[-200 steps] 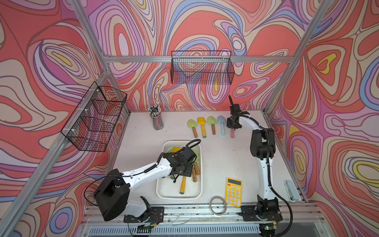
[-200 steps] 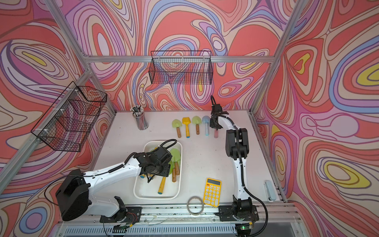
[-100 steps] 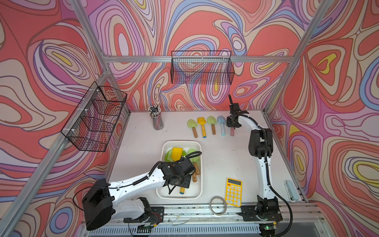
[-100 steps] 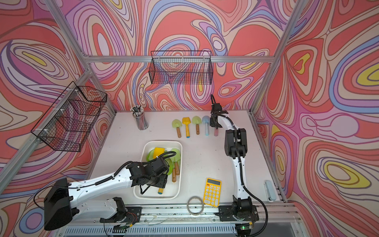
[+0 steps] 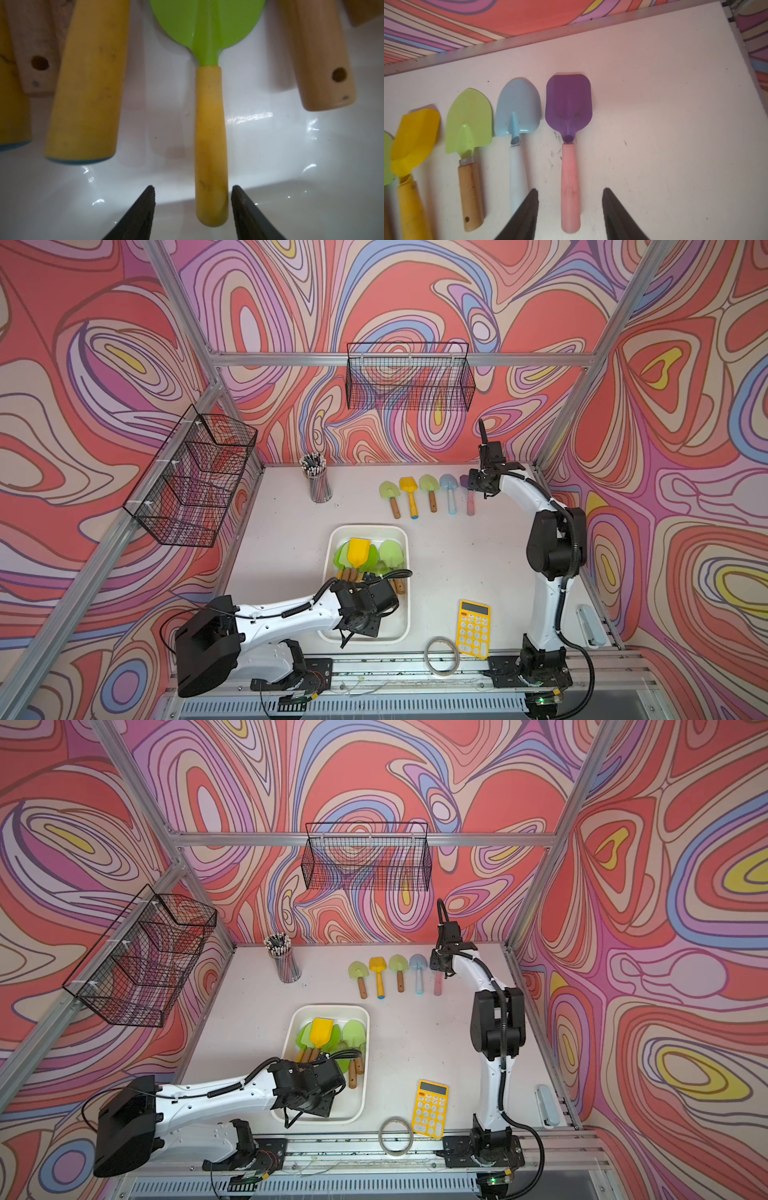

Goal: Take the shovel out of the storage box
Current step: Pick up the shovel from the storage box.

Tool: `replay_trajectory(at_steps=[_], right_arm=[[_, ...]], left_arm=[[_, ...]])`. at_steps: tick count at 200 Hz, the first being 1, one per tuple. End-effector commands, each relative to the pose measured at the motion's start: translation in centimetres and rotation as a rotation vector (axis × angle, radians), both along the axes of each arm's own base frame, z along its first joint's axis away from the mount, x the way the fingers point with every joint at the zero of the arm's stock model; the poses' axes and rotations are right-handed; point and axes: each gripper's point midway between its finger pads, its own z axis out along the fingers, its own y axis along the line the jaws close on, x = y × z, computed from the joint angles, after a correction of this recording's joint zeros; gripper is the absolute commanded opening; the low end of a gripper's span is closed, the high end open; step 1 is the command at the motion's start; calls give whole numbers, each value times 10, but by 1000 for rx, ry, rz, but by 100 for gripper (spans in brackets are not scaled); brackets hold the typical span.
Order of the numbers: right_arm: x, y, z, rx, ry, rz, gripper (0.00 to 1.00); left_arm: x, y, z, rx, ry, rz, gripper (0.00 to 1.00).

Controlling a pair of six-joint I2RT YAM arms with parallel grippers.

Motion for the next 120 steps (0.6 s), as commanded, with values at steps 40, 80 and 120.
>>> replay_trajectory(at_steps=[40, 80, 120], right_arm=[[-37, 19, 26, 134, -80, 18, 49], [-55, 33, 36, 138, -89, 51, 48], [-68, 51, 44, 134, -100, 84, 47]], left_arm=[[8, -8, -17, 28, -8, 41, 50], [4, 0, -19, 44, 1, 70, 35], [5, -3, -12, 26, -8, 66, 4]])
